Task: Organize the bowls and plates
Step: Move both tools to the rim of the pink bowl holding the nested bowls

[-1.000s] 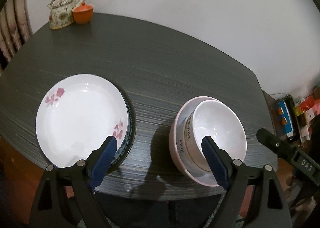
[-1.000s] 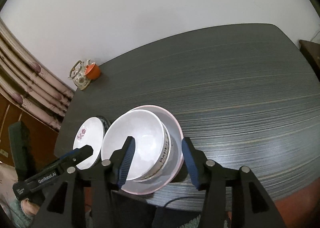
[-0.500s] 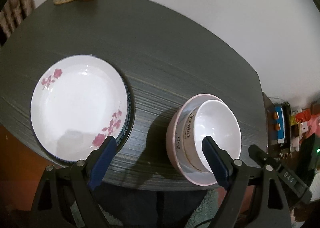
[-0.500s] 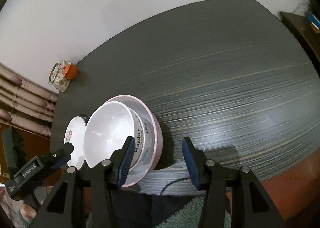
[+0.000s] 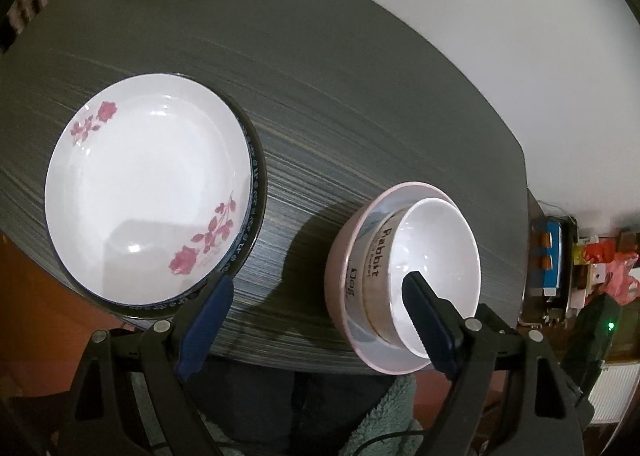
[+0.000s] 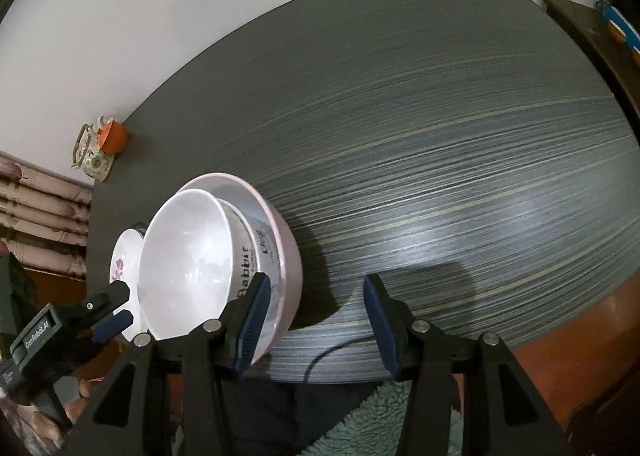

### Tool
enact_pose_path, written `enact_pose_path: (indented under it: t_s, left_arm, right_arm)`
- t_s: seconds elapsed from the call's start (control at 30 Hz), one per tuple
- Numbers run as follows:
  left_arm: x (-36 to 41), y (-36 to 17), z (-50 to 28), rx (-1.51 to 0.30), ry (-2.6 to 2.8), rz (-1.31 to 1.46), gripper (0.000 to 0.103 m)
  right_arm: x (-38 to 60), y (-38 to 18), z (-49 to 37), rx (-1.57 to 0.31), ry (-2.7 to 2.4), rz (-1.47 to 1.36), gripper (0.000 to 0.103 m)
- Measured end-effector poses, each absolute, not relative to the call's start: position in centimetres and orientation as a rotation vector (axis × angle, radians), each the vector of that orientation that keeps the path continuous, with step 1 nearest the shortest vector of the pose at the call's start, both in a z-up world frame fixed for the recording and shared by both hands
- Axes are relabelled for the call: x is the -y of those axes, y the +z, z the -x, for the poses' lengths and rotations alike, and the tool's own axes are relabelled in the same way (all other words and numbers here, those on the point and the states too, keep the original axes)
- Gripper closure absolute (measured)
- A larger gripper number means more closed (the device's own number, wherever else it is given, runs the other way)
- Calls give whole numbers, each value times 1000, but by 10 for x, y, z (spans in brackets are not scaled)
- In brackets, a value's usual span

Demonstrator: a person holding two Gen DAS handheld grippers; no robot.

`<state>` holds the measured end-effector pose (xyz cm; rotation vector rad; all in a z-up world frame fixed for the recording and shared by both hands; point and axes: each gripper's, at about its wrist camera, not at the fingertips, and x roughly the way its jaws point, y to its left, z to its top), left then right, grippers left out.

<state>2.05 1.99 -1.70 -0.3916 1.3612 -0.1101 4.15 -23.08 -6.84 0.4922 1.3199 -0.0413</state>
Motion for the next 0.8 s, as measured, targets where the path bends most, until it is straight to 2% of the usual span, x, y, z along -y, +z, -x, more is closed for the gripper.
enact_pose_path:
  t_s: [0.1, 0.27, 0.37, 0.53, 0.8]
  left_arm:
    - [-24, -19, -20, -1369, -103, 420, 30]
    - [-38, -15, -16, -1361, -102, 427, 31]
    - [-41, -18, -16, -1373, -79, 415, 38]
    - [-37, -25, -19, -1402, -86, 407, 41]
    - [-35, -32, -26, -1423, -78, 381, 52]
  right_arm:
    - [233, -67, -43, -1312, -34, -505, 53]
    - [236, -70, -42, -1326, -31, -511, 53]
    - [237, -73, -42, -1340, -27, -521, 53]
    - [235, -74, -42, -1351, -21, -506, 53]
    - [230, -78, -47, -1370, -56, -472, 53]
